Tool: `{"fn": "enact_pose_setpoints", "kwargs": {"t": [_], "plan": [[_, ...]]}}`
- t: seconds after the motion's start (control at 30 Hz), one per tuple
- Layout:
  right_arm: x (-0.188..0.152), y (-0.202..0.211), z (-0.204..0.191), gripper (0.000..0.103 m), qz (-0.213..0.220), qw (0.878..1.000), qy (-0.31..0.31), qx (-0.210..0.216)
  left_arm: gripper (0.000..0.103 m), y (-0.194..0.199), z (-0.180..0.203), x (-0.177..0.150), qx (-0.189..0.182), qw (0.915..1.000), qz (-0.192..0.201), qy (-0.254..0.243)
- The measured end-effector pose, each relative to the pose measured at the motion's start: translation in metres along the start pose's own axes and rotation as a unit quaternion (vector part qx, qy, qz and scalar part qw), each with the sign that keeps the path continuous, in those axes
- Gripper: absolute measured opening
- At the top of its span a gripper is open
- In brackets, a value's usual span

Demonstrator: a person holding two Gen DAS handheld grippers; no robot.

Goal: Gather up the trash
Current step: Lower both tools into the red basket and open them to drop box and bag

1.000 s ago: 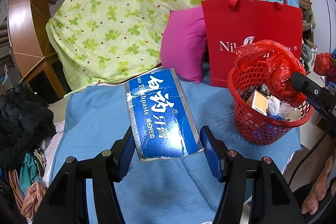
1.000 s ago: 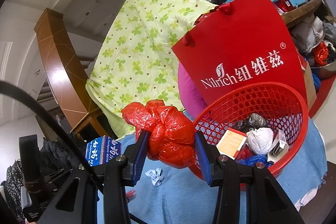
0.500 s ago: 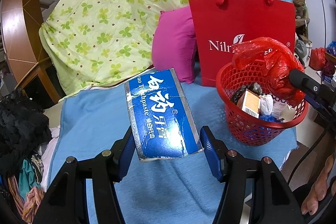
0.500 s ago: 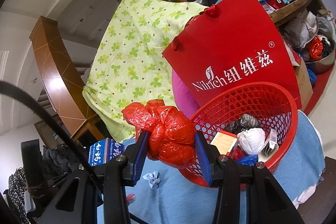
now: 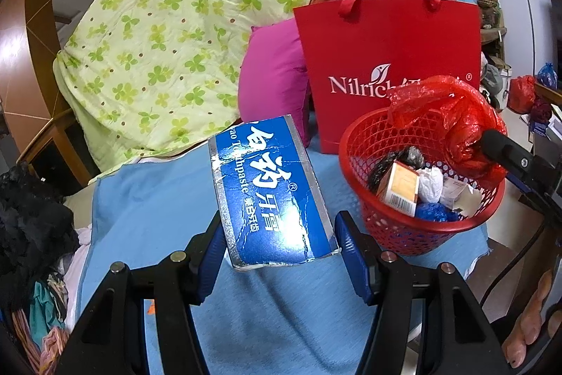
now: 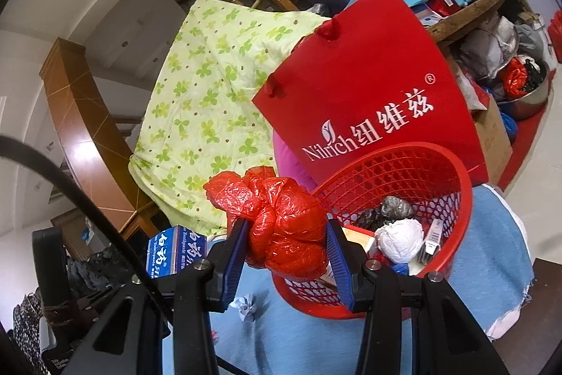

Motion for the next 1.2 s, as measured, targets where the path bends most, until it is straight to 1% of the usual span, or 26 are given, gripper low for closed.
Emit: {"fn": "enact_pose_setpoints", "kwargs": {"t": [0.13, 0.57, 0.87, 0.97, 1.1, 1.2], "plan": [[0.003, 0.001, 0.009, 0.048, 0.002, 1.000, -0.012, -0.006, 0.063, -0.001, 0.007, 0.004, -0.005, 1.0000, 0.004, -0.007], [0.008, 0.003, 0.027, 0.048, 0.007, 1.000, -0.022, -0.021, 0.063, -0.004, 0.030, 0.024, -0.021, 0.9993, 0.015, -0.026], [0.013, 0.008, 0.042, 0.048, 0.017, 0.998, -0.040, -0.037, 0.063, -0.011, 0.050, 0.036, -0.041, 0.9981, 0.022, -0.041], [0.016, 0.010, 0.050, 0.049, 0.025, 0.997, -0.054, -0.046, 0.063, -0.016, 0.057, 0.040, -0.052, 0.9974, 0.023, -0.045], [0.018, 0.014, 0.062, 0.049, 0.032, 0.995, -0.072, -0.060, 0.063, -0.022, 0.065, 0.044, -0.076, 0.9957, 0.023, -0.046], [0.022, 0.018, 0.072, 0.049, 0.042, 0.993, -0.087, -0.070, 0.063, -0.029, 0.073, 0.048, -0.105, 0.9932, 0.022, -0.045]]}}
Point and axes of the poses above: each gripper's, at about its wrist camera, not at the fingertips, and y roughly against the way its jaws point, z to its right, x to its top, the point moved 4 cm from there along -y, roughly the way its jaws point, and after that the axes turned 3 degrees about y, right-handed, at the moved point
